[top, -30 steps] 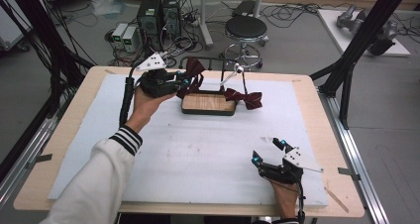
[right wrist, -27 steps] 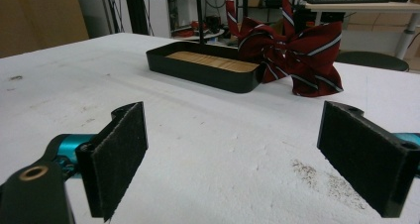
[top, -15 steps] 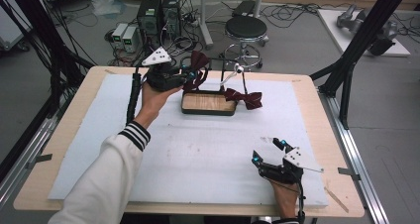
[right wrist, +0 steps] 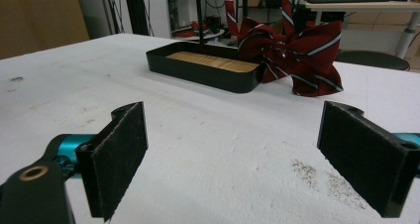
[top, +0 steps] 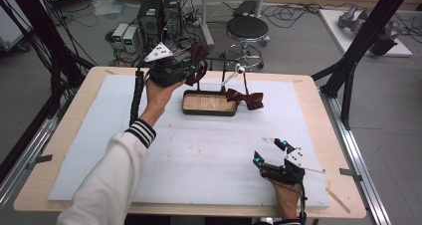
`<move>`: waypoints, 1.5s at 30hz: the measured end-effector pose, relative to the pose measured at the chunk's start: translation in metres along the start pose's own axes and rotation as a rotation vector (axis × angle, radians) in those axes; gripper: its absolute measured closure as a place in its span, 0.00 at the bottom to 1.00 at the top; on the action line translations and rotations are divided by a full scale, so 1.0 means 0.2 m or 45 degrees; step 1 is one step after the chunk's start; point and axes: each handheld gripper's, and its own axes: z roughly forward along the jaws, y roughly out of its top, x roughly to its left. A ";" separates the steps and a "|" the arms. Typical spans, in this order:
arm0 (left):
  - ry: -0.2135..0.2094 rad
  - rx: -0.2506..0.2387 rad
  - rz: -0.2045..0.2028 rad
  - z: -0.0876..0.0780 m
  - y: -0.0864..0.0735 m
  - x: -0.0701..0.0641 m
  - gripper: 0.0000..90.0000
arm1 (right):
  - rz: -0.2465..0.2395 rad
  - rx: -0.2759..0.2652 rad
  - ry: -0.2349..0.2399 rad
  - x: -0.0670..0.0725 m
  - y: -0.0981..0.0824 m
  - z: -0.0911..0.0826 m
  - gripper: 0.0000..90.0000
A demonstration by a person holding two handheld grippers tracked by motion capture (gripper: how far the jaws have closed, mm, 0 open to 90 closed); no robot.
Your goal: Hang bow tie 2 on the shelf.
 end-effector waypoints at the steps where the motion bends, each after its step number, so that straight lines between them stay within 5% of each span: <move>1: 0.015 -0.005 -0.010 0.00 0.00 0.00 0.83 | -0.002 0.001 0.001 0.00 0.00 0.00 0.13; 25: 0.261 0.031 0.022 0.01 -0.06 -0.05 0.84 | 0.001 0.003 0.003 0.00 0.00 0.00 0.13; 45: 0.371 0.061 0.037 0.04 -0.16 -0.11 0.84 | -0.002 0.001 0.003 0.00 0.00 0.00 0.13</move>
